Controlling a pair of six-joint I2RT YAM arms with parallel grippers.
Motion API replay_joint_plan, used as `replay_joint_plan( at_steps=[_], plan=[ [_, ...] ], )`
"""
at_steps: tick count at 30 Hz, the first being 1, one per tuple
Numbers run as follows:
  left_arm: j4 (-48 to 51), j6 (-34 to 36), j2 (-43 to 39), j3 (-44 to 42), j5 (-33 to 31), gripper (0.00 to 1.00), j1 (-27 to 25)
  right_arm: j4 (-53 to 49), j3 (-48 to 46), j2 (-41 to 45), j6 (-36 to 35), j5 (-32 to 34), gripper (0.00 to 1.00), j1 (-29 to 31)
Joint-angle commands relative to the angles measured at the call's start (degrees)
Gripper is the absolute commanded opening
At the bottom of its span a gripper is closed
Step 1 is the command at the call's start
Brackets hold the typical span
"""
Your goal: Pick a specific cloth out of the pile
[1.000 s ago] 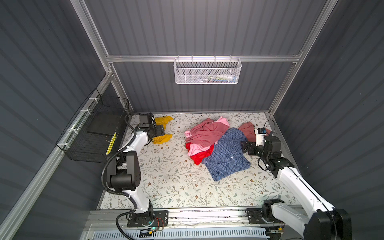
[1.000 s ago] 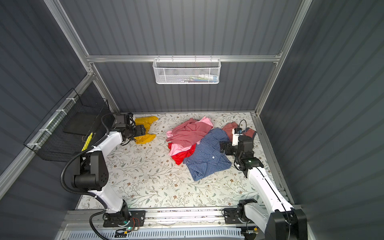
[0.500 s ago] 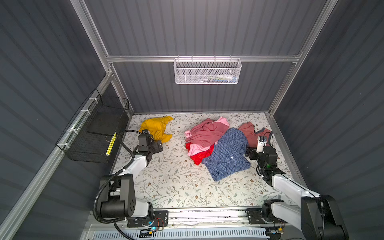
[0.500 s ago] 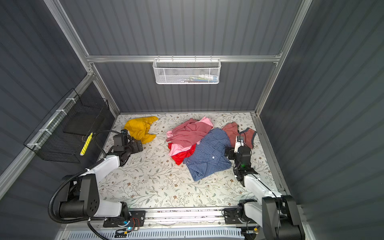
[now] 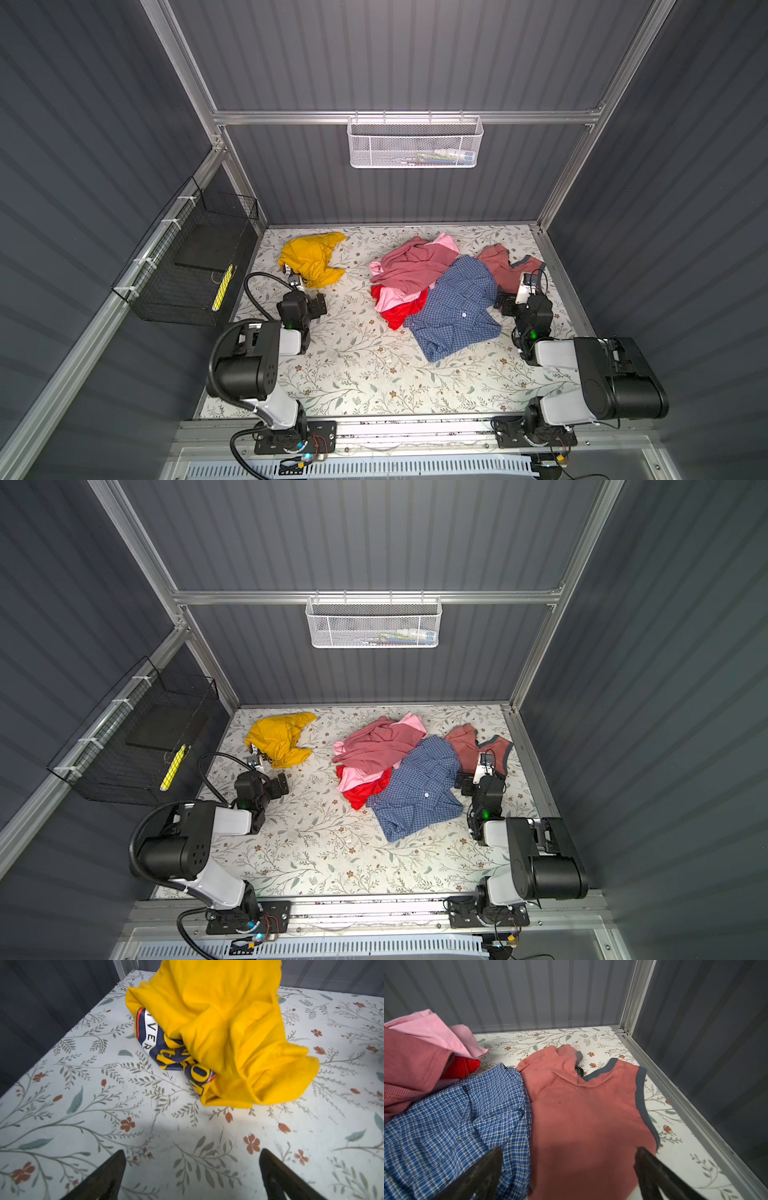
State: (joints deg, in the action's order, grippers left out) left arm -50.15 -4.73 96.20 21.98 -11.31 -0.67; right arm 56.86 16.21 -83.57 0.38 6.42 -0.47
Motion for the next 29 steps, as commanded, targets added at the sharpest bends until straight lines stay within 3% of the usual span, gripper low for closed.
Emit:
replay_joint_plan(
  at_steps=[1,3,5,29],
  plan=[
    [-9.8,1.4,-0.1,-1.0,0.4,1.0,-0.1,1.5,1.3,-0.1,0.8,-2.8,0.99,-0.6],
    [-10.9,2.3,2.1,0.8,0.6,1.0,-0.4,1.0,1.4,0.0,0.9,-3.0,0.99,-0.8],
    [-1.3,3.4,1.3,4.7,2.7,1.0,-0.7,1.2,1.4,-0.1,0.9,-3.1,0.99,-0.8],
    [-1.5,5.8,2.1,5.3,2.8,1.0,-2.4,1.1,1.3,0.0,0.8,-3.1,0.99,-0.8]
  ],
)
